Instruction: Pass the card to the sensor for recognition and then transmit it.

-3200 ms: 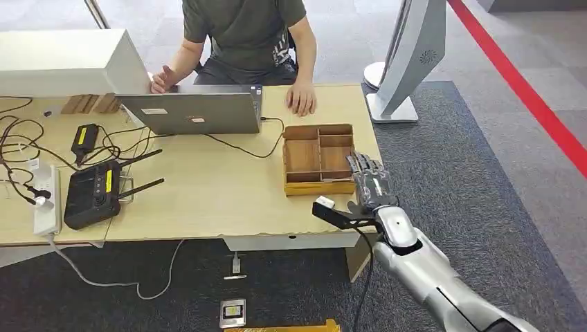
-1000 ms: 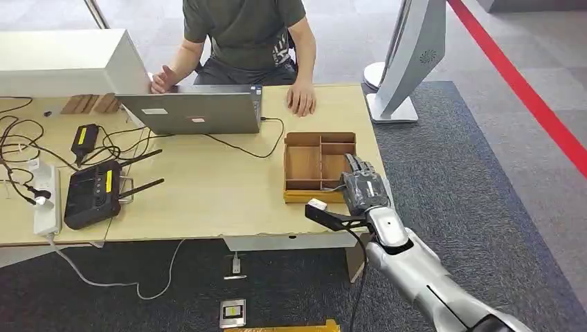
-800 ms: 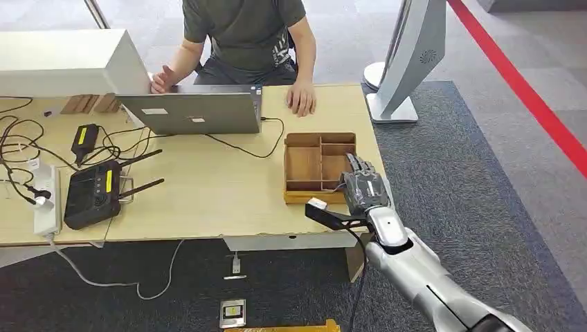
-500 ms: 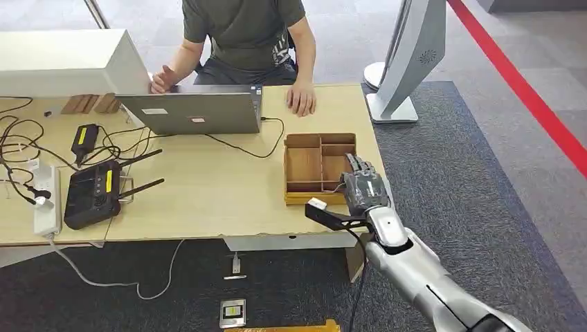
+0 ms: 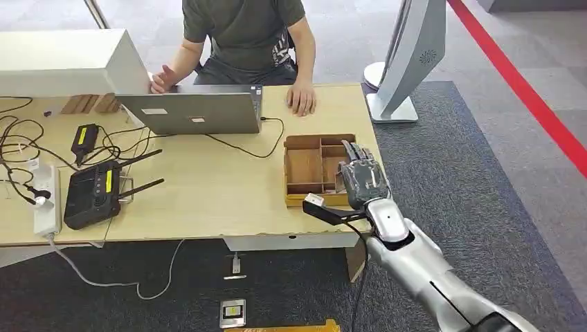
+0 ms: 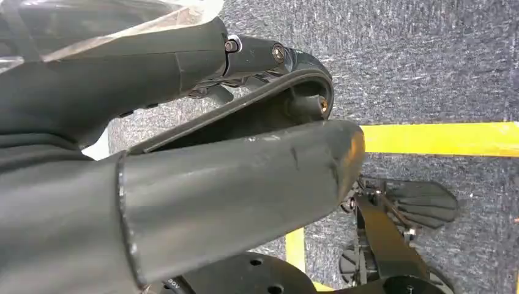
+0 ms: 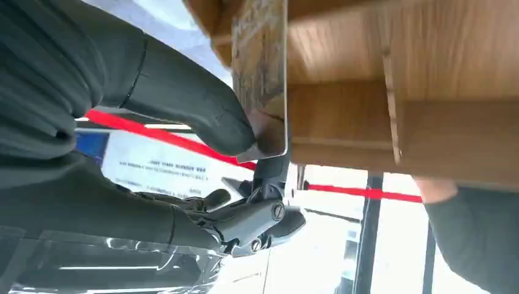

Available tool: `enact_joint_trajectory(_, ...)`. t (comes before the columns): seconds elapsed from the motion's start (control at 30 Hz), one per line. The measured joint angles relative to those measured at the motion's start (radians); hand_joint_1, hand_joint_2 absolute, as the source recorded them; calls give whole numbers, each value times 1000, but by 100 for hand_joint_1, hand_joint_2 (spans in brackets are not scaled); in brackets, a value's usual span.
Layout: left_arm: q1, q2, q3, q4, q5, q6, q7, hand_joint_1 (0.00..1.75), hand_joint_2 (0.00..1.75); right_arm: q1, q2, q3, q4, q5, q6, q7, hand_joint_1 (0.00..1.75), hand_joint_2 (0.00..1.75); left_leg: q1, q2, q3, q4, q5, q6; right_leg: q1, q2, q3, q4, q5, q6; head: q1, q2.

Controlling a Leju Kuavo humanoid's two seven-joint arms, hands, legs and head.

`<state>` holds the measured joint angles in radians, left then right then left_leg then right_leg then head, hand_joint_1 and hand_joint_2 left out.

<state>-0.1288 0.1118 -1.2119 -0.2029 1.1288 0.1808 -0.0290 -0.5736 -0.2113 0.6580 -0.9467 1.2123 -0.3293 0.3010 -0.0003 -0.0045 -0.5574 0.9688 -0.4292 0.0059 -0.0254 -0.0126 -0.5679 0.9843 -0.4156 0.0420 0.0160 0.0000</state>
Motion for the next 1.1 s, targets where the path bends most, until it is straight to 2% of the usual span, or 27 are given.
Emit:
enact_joint_trajectory(0.23, 0, 0, -10, 0, 2, 0, 0, 0, 0, -38, -15, 3, -105, 38, 45, -2, 175, 175, 0, 0, 0, 0, 0, 0, 0, 0, 0, 0, 0, 0, 0, 0)
enact_joint_trajectory(0.57, -1, 0, -19, 0, 1, 0, 5, 0, 0, -88, -9, 24, -159, 33, 50, -10, 175, 175, 0, 0, 0, 0, 0, 0, 0, 0, 0, 0, 0, 0, 0, 0)
enact_joint_trajectory(0.87, -7, 0, -35, 0, -22, -6, 4, 0, 0, -222, 44, 55, -76, 37, 99, 11, 175, 175, 0, 0, 0, 0, 0, 0, 0, 0, 0, 0, 0, 0, 0, 0)
enact_joint_trajectory(1.1, -8, 0, -46, 0, -16, -10, -9, 0, 0, -302, 60, 60, 16, 21, 136, 51, 175, 175, 0, 0, 0, 0, 0, 0, 0, 0, 0, 0, 0, 0, 0, 0)
